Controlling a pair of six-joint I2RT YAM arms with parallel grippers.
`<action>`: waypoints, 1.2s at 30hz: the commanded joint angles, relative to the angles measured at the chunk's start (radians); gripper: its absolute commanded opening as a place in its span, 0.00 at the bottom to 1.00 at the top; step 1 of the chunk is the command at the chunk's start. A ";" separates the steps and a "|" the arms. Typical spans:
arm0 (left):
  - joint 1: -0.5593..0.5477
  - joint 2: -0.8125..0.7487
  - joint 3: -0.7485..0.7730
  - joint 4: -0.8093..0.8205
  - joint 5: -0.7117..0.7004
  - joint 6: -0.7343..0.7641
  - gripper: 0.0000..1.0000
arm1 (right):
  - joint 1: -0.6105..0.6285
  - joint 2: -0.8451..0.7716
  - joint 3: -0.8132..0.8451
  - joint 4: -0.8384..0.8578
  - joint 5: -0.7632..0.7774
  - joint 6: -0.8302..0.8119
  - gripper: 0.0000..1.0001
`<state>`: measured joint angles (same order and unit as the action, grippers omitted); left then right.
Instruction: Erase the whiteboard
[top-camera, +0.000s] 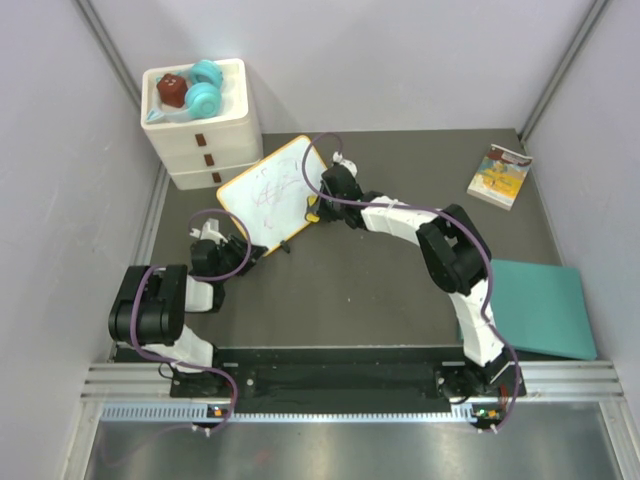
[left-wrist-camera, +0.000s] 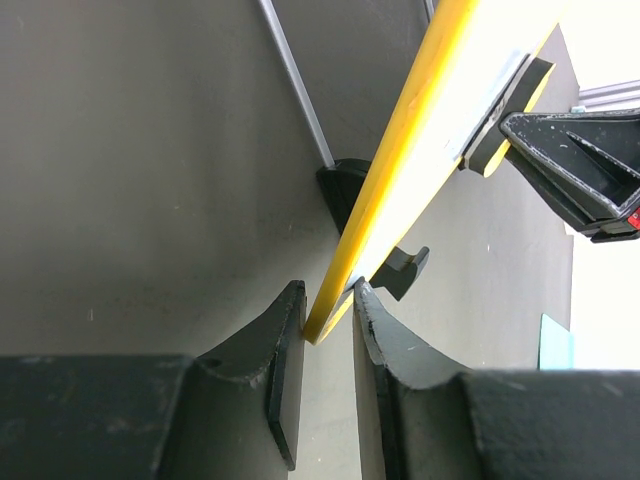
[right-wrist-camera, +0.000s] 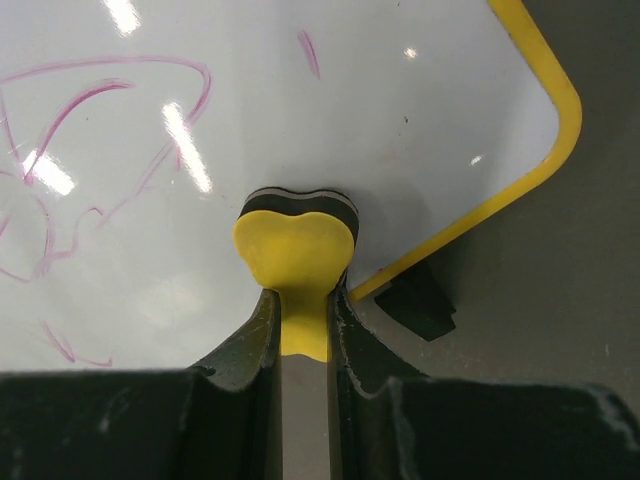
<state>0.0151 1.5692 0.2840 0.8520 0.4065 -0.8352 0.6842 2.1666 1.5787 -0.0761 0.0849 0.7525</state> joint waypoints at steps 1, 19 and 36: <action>0.003 0.025 0.001 -0.091 -0.055 0.036 0.22 | -0.040 0.004 0.015 -0.016 0.156 -0.013 0.00; 0.002 -0.028 0.014 -0.206 -0.083 0.041 0.18 | -0.011 -0.050 0.015 0.098 0.046 -0.094 0.00; 0.000 -0.061 0.070 -0.315 -0.066 0.104 0.19 | 0.112 0.045 -0.017 0.185 0.093 -0.050 0.00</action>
<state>0.0116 1.5135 0.3458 0.6582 0.4026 -0.7822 0.7780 2.1712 1.5703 0.0441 0.1650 0.6804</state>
